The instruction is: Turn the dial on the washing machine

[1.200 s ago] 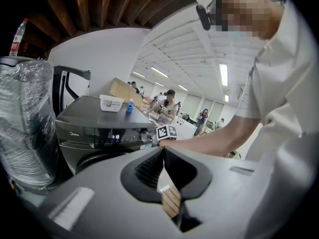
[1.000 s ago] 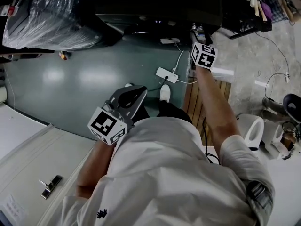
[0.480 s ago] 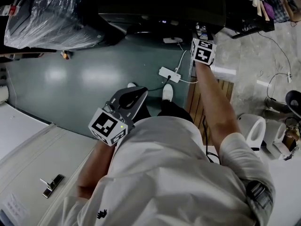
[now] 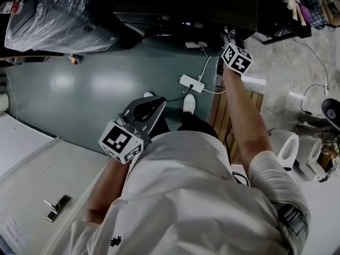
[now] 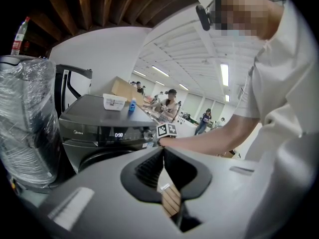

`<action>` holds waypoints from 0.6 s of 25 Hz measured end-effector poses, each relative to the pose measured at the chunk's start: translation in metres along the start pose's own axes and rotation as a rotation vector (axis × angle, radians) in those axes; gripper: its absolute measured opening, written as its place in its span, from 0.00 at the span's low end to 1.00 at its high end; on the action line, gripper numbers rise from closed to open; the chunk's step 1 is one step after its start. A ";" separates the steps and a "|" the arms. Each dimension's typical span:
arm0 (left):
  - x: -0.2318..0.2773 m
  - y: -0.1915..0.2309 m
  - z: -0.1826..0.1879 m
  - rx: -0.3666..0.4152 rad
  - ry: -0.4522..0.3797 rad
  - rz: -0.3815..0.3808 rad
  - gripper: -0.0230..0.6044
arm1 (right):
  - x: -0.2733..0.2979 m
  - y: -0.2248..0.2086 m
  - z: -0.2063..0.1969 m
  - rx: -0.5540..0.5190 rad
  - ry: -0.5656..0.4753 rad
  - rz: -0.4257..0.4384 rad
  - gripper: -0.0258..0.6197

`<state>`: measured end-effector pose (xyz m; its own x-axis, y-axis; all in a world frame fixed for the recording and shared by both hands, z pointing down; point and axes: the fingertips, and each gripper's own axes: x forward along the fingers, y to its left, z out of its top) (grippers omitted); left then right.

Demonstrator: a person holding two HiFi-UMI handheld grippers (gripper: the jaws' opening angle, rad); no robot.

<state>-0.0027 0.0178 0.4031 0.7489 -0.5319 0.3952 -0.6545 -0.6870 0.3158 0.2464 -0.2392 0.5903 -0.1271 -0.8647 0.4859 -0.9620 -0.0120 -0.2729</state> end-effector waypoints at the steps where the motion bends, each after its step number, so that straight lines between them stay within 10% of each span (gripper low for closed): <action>1: 0.000 0.000 0.000 0.000 0.000 -0.001 0.13 | 0.000 0.000 0.000 0.020 -0.005 0.010 0.43; 9: 0.004 -0.004 0.002 0.010 0.005 -0.010 0.13 | -0.006 0.001 0.004 -0.066 -0.015 0.011 0.43; 15: 0.006 -0.005 0.002 0.005 0.002 -0.019 0.13 | -0.010 0.013 0.002 -0.391 0.001 -0.032 0.43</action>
<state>0.0051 0.0175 0.4023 0.7607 -0.5182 0.3909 -0.6400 -0.6992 0.3187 0.2358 -0.2313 0.5802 -0.0957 -0.8667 0.4896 -0.9849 0.1536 0.0793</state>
